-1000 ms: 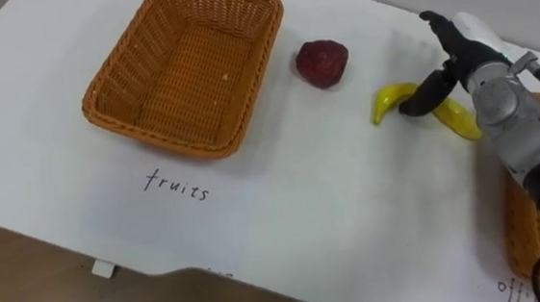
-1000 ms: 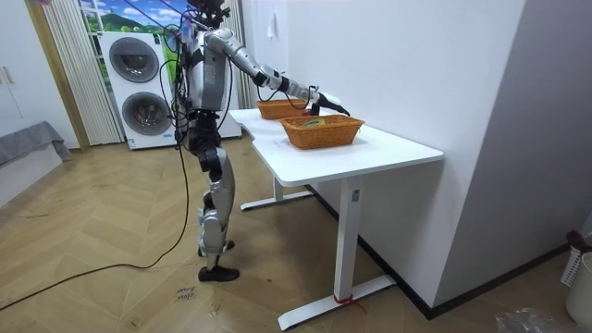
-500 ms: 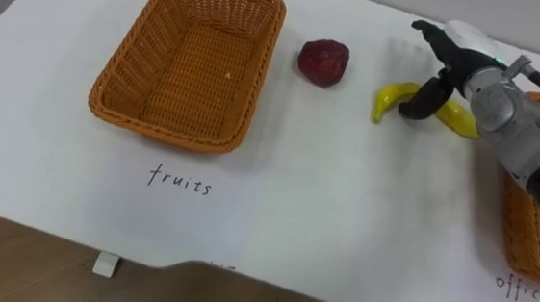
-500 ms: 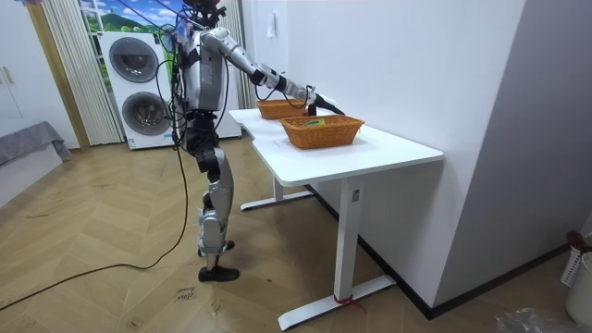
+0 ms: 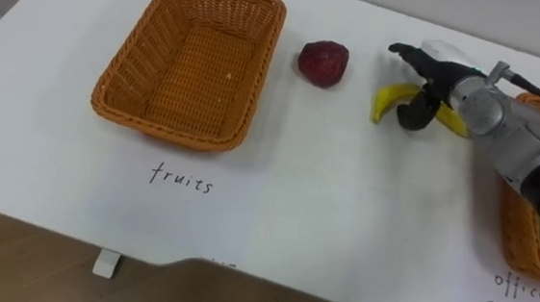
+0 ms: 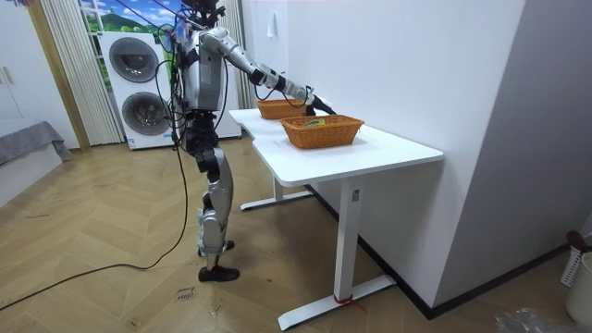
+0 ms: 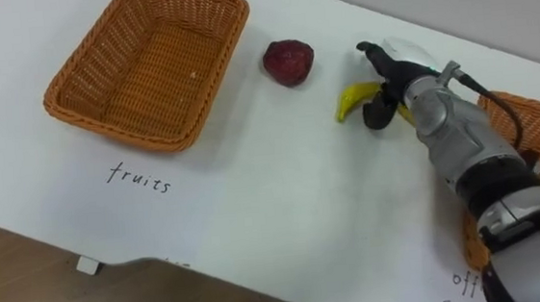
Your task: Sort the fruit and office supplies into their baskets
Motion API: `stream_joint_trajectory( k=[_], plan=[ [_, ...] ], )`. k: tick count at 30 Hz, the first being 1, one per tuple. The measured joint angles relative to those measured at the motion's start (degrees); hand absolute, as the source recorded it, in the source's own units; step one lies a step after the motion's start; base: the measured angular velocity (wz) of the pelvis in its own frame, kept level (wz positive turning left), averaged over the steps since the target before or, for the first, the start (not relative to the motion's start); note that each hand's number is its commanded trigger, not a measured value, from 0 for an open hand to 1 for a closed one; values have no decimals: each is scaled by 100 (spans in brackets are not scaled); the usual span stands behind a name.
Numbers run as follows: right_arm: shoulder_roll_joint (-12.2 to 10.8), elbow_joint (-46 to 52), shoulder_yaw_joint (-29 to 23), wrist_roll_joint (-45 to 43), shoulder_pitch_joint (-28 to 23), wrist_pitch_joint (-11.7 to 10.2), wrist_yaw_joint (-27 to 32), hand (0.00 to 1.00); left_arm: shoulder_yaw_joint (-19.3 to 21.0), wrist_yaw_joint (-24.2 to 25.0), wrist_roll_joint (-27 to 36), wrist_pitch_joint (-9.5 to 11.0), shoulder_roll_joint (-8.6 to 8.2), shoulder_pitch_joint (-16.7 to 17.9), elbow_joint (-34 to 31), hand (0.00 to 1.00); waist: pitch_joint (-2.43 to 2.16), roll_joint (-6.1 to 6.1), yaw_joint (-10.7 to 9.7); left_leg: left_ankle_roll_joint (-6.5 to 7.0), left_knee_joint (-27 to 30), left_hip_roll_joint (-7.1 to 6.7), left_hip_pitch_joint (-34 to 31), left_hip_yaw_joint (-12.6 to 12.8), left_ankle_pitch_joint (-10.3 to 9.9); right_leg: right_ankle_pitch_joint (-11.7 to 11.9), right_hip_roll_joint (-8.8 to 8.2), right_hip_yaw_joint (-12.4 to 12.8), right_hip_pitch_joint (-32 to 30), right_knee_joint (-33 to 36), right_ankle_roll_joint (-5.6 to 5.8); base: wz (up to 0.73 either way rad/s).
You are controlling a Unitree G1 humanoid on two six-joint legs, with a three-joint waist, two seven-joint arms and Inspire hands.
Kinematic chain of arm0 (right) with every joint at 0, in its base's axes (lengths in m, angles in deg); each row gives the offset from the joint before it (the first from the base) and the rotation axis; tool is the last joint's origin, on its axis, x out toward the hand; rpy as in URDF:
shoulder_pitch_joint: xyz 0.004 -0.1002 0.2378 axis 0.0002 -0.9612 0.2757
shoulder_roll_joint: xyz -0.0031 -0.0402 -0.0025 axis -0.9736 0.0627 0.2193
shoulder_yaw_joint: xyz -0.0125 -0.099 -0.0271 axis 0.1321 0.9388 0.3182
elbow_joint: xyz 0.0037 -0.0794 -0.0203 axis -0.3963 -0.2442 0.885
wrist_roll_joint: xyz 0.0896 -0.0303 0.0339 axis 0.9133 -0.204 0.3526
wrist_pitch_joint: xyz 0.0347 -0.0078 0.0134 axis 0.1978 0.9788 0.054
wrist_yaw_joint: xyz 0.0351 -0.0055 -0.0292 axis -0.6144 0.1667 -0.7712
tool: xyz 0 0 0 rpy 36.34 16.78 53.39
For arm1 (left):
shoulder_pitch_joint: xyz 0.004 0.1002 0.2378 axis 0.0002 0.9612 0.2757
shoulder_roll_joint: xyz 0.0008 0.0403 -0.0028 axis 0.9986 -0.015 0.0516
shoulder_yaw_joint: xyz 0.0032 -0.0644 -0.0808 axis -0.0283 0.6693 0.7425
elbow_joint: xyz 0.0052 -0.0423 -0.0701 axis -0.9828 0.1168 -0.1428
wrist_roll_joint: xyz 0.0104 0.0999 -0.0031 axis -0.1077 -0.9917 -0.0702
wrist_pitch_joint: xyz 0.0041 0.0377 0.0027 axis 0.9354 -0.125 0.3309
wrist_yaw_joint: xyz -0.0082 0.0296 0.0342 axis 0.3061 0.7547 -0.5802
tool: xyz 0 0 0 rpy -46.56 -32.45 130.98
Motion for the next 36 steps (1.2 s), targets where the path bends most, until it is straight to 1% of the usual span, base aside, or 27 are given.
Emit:
stream_joint_trajectory(
  k=[2, 4, 7, 9, 20, 25, 36],
  plan=[
    [0, 0, 0, 0, -49, 19, -71, 100, 0, 0, 35, -1, 1, 0, 1, 0, 0, 0, 2, -1, 8, 2, -1, 1, 1, 1, 1, 0, 0, 5, -2, 0],
    [1, 2, -7, -6, -50, 48, -1, 100, -2, 1, 38, -1, 1, -8, 1, 0, 0, 0, 8, -3, 11, 4, -5, 0, 2, 4, 4, 0, -1, 5, -7, 0],
    [44, 3, -68, -26, -14, 126, 176, 100, -27, 1, 39, -1, 2, -36, 1, 0, -5, -6, 99, -4, 10, 10, -3, -1, 2, 8, 13, -3, 1, 6, -13, 0],
    [125, 6, -65, -24, 4, 182, 198, 100, -64, 1, 39, -1, 3, -54, 1, 0, -7, -9, 172, -4, 9, 10, -5, -3, 2, 8, 12, -1, 4, 4, -12, 0],
    [133, 4, -58, 5, 9, 192, 167, 100, -89, 3, 39, -3, 15, -20, 54, 0, -7, -13, 181, -5, -5, 6, 8, -34, 2, 9, 8, 11, 14, -14, -10, 0],
    [139, 2, -50, 29, 10, 217, 125, 100, -90, 33, 39, -1, 21, -27, 53, 0, 0, -31, 180, -5, 0, 6, 3, -32, 2, 9, -3, 10, 12, -12, -10, 0],
    [141, -3, -40, 161, 9, 245, -52, 100, -95, 110, 38, -2, 35, -25, 54, 0, 1, -31, 209, -5, 48, 7, -6, -5, 2, 15, 15, 4, 25, -2, -11, 0]
  ],
)
